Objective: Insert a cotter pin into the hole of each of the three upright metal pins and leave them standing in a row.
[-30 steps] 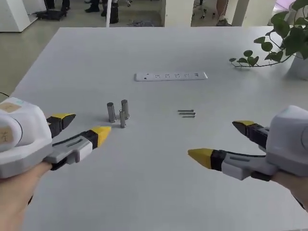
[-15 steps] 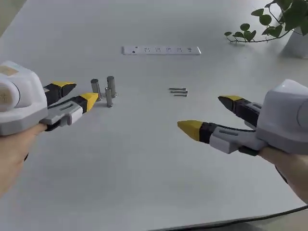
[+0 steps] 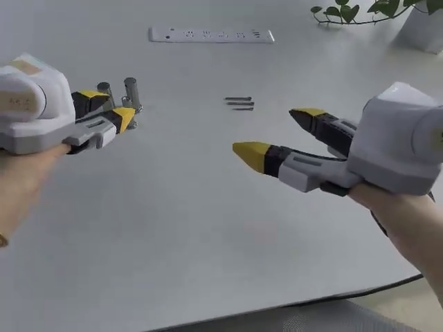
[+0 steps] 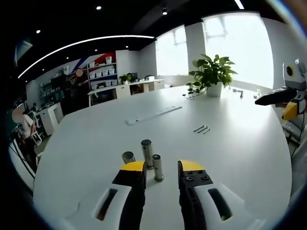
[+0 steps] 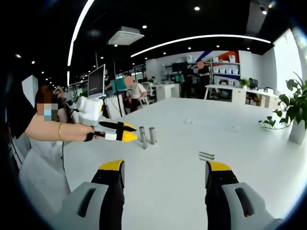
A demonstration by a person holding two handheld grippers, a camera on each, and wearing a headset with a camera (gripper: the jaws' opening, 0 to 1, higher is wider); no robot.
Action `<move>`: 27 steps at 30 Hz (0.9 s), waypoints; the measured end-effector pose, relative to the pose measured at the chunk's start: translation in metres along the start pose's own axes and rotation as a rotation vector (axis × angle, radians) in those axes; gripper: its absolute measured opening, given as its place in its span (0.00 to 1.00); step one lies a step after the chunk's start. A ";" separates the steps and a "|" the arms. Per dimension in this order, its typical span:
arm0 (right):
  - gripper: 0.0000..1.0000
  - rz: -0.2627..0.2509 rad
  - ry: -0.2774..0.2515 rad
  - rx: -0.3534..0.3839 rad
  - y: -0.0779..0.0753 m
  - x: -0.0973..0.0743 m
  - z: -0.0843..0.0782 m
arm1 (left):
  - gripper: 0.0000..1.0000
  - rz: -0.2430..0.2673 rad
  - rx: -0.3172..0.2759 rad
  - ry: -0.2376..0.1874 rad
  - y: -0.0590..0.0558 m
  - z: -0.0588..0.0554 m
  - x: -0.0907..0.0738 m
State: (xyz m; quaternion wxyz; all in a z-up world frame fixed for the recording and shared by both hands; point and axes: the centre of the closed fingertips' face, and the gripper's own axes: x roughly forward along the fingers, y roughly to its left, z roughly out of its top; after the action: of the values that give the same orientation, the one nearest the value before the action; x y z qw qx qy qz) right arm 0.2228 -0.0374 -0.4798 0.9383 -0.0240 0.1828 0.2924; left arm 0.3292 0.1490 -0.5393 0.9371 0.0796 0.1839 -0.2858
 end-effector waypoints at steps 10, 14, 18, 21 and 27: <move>0.63 -0.021 0.010 0.002 -0.012 0.013 -0.004 | 0.19 -0.018 -0.008 0.035 0.006 -0.019 0.026; 0.62 -0.025 0.010 0.005 -0.014 0.015 -0.004 | 0.15 -0.029 -0.003 0.040 0.008 -0.023 0.031; 0.60 -0.040 0.027 -0.003 -0.018 0.016 -0.009 | 0.15 -0.051 0.004 0.047 0.006 -0.027 0.033; 0.59 -0.043 0.033 0.002 -0.018 0.017 -0.011 | 0.12 -0.056 0.012 0.045 0.008 -0.027 0.035; 0.58 -0.049 0.044 0.011 -0.020 0.019 -0.014 | 0.08 -0.090 0.025 0.025 0.007 -0.024 0.039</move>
State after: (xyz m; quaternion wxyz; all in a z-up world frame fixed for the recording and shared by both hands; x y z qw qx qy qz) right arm 0.2441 -0.0460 -0.5013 0.9412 -0.0297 0.2041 0.2676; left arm 0.3555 0.1416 -0.5764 0.9199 0.0868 0.1954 -0.3287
